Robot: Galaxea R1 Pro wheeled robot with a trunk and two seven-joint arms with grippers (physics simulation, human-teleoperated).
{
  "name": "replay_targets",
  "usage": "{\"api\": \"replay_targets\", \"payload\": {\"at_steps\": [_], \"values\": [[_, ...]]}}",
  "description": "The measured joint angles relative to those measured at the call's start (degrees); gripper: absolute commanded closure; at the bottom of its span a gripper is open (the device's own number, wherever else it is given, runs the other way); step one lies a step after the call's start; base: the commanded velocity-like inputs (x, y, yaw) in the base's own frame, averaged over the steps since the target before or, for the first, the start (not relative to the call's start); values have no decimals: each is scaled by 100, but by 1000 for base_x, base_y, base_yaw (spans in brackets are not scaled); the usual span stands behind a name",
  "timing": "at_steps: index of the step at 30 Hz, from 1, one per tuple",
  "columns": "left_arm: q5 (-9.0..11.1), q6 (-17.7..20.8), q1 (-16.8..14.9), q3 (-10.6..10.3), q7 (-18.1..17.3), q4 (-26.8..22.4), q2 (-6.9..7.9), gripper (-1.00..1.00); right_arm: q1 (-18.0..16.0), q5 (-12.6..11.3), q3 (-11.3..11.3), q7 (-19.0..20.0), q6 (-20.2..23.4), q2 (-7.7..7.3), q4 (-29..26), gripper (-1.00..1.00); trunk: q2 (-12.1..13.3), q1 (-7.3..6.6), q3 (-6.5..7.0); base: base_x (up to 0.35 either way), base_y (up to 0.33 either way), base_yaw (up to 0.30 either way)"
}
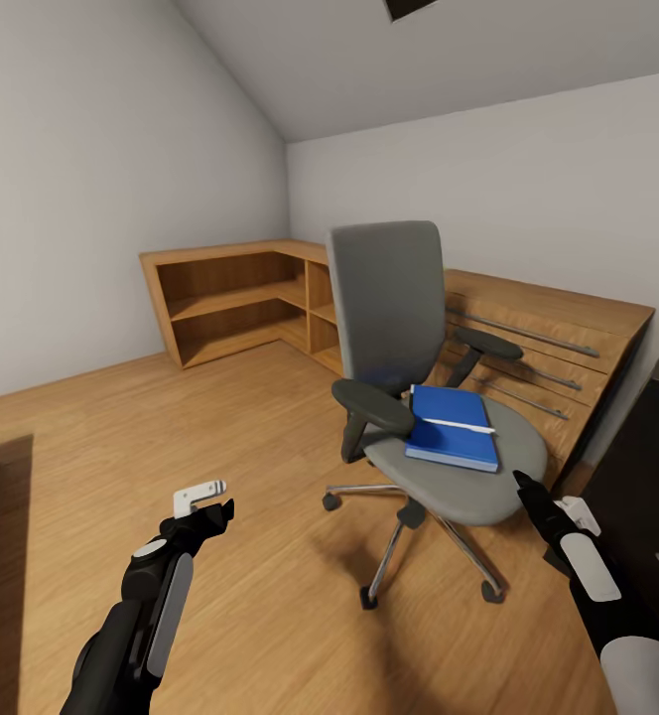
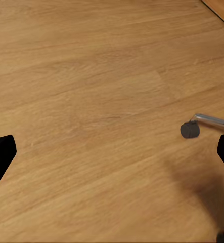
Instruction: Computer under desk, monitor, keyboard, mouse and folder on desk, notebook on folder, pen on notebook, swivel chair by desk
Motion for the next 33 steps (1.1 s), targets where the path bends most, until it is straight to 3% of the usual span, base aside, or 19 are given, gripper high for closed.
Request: {"api": "replay_targets", "payload": {"at_steps": [33], "values": [[0,1,1,1,0,-18,0,-100,-4,-10,-10,15,7,-2,-24,-100,-1,-3,1,152,12,0]]}}
